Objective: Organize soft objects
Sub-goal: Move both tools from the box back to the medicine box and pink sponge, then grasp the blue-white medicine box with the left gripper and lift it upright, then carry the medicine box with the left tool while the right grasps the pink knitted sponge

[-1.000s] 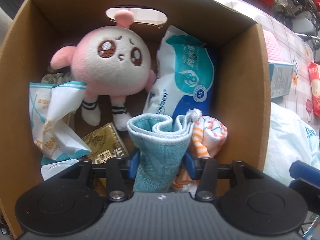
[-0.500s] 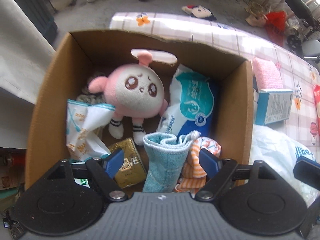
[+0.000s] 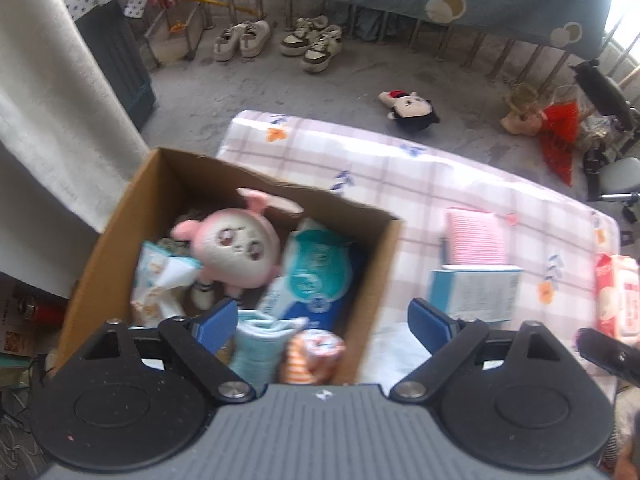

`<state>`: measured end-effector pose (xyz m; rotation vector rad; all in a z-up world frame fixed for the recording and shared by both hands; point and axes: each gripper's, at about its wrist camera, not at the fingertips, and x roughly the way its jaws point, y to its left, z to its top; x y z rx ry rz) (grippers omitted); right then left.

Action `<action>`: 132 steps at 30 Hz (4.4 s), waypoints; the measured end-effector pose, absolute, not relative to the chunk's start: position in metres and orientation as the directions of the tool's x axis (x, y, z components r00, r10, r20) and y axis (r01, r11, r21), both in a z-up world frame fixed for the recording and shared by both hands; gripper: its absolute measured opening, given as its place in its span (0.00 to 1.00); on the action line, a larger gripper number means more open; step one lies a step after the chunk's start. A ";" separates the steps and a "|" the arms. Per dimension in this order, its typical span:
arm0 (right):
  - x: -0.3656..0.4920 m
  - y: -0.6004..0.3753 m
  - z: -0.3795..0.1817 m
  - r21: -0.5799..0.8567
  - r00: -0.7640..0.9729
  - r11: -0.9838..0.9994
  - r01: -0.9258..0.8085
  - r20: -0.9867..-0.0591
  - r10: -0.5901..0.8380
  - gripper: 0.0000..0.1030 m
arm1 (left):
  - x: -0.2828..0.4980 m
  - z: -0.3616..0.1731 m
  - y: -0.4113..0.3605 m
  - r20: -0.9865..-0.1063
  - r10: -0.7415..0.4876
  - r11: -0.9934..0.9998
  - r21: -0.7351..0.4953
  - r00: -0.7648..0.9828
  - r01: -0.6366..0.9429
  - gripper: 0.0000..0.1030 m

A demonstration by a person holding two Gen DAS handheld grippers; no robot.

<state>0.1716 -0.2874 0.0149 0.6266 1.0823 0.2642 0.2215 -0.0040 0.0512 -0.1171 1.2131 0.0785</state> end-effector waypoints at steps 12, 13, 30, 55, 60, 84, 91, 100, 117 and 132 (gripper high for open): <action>0.286 -0.378 -0.066 0.675 0.373 0.737 0.018 -0.689 0.622 0.99 | 0.243 -0.016 -0.128 -0.957 -0.162 0.966 -0.203 0.240 -0.158 0.90; 0.299 -0.378 -0.078 0.686 0.347 0.727 0.015 -0.686 0.640 0.99 | 0.245 -0.024 -0.134 -0.959 -0.161 0.967 -0.201 0.233 -0.160 0.88; 0.327 -0.355 -0.162 0.766 0.061 0.635 -0.099 -0.632 0.772 0.35 | 0.258 -0.063 -0.170 -0.988 -0.088 0.966 -0.115 0.124 -0.232 0.50; 0.160 -0.518 -0.098 0.651 0.423 0.710 0.268 -0.742 0.520 0.43 | 0.253 -0.081 -0.280 -0.962 -0.268 0.957 -0.260 -0.056 -0.126 0.78; 0.189 -0.510 -0.124 0.625 0.352 0.746 0.230 -0.768 0.535 0.43 | 0.257 -0.096 -0.281 -0.967 -0.248 0.956 -0.233 -0.066 -0.180 0.79; 0.136 -0.519 -0.124 0.591 0.203 0.794 0.142 -0.803 0.560 0.53 | 0.268 -0.157 -0.320 -0.981 -0.114 0.985 -0.091 -0.156 -0.144 0.94; 0.134 -0.528 -0.124 0.584 0.230 0.793 0.172 -0.807 0.544 0.53 | 0.265 -0.154 -0.323 -0.986 -0.084 0.988 -0.064 -0.141 -0.142 0.77; 0.132 -0.534 -0.122 0.576 0.252 0.793 0.195 -0.811 0.528 0.53 | 0.273 -0.140 -0.310 -0.985 -0.145 0.981 -0.131 -0.094 -0.146 0.72; 0.181 -0.504 -0.077 0.594 0.353 0.801 0.074 -0.767 0.536 0.78 | 0.292 -0.010 -0.229 -0.932 -0.282 0.903 -0.338 0.227 -0.264 0.72; 0.341 -0.359 -0.072 0.581 0.333 0.806 -0.115 -0.742 0.582 0.99 | 0.263 0.057 -0.061 -0.909 -0.129 0.823 -0.321 0.396 -0.469 0.72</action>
